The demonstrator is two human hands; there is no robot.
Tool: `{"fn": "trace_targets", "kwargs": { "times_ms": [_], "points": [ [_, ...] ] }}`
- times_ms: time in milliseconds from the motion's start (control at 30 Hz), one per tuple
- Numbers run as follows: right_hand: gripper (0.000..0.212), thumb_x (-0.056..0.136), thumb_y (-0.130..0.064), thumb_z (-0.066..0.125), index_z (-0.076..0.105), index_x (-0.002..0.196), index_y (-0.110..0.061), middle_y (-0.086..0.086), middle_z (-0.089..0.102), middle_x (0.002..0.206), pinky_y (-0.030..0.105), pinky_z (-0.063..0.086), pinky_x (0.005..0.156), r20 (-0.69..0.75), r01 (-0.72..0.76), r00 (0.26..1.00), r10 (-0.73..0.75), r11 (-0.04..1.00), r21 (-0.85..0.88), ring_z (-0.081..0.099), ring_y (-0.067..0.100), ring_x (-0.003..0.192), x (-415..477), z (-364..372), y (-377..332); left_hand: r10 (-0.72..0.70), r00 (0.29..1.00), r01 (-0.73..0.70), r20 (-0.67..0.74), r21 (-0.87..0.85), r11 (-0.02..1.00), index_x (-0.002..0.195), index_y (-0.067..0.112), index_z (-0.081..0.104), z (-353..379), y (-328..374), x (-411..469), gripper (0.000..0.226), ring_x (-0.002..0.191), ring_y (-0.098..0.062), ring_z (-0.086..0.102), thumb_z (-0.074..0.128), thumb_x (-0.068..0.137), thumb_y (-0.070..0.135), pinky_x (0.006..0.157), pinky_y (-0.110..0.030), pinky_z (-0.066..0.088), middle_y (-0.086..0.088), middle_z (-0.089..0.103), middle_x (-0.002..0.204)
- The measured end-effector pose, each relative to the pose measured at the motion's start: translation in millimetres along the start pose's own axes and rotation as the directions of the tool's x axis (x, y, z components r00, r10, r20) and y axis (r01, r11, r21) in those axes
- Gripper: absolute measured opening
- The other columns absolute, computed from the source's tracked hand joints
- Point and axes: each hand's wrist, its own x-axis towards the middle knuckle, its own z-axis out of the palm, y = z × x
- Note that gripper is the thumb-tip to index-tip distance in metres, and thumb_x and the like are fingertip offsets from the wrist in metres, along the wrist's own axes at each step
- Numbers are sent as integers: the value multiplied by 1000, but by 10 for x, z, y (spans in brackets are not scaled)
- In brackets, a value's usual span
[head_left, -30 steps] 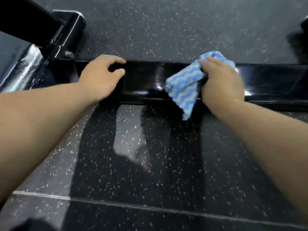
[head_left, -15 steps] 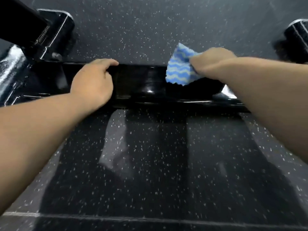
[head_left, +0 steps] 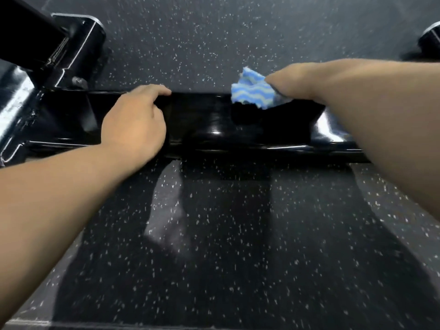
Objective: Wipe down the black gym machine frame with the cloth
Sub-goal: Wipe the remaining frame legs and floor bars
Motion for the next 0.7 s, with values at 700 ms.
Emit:
{"fn": "trace_targets", "kwargs": {
  "times_ms": [700],
  "points": [
    [75, 95, -42, 48, 8, 153, -17, 11, 7, 161, 42, 7, 119, -271, 480, 774, -572, 809, -338, 6, 30, 148, -608, 1083, -1379, -241, 941, 312, 239, -327, 892, 116, 31, 69, -599, -331, -251, 62, 112, -7, 59, 46, 72, -5, 106, -25, 40, 11, 67, 117]
  ]
}}
